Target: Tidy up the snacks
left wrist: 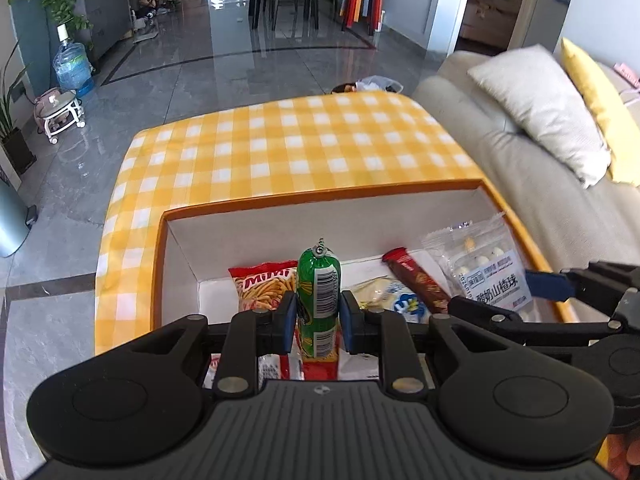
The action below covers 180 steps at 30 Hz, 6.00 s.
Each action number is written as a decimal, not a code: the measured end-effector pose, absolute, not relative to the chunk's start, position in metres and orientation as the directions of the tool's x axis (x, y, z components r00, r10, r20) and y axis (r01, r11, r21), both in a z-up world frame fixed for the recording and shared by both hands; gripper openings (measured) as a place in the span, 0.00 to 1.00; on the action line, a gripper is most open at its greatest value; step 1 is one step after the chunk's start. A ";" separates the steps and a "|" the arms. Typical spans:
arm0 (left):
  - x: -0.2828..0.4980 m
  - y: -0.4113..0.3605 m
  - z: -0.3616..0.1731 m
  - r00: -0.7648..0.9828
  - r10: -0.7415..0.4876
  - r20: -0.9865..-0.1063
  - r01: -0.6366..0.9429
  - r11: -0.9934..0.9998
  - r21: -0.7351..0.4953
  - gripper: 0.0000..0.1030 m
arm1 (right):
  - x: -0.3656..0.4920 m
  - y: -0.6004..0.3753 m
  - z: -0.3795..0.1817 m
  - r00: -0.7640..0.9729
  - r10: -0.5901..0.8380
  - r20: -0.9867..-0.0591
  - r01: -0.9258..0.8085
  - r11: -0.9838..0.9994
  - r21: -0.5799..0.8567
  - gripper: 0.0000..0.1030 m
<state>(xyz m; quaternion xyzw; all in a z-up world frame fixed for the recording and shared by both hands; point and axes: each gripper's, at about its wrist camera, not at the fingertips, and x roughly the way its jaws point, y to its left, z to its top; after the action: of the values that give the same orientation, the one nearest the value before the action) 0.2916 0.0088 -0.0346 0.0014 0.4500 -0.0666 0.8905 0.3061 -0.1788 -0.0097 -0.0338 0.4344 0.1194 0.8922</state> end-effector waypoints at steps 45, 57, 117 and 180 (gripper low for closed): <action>0.223 0.053 0.046 0.801 -0.065 -0.594 0.000 0.994 -0.109 0.88 | 0.271 -0.170 0.050 0.712 0.155 -0.685 -0.251 0.967 -0.043 0.94; 0.136 0.026 0.070 0.898 0.110 -0.427 -0.071 0.992 0.105 0.90 | 0.184 -0.200 0.111 0.833 0.267 -0.485 -0.237 0.964 0.123 0.96; 0.104 -0.002 0.021 0.759 0.107 -0.642 -0.107 0.994 0.038 0.90 | 0.116 -0.218 0.055 0.768 0.191 -0.612 -0.185 0.980 0.073 0.96; 0.099 0.000 0.032 0.765 0.126 -0.632 -0.120 0.991 0.052 0.90 | 0.115 -0.220 0.057 0.774 0.194 -0.603 -0.183 0.980 0.080 0.96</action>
<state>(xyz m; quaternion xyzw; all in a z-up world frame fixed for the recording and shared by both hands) 0.0991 0.0004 0.0321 0.0044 0.3365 0.0652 0.9394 0.1148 -0.2198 0.0567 0.0083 0.3209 0.1001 0.9418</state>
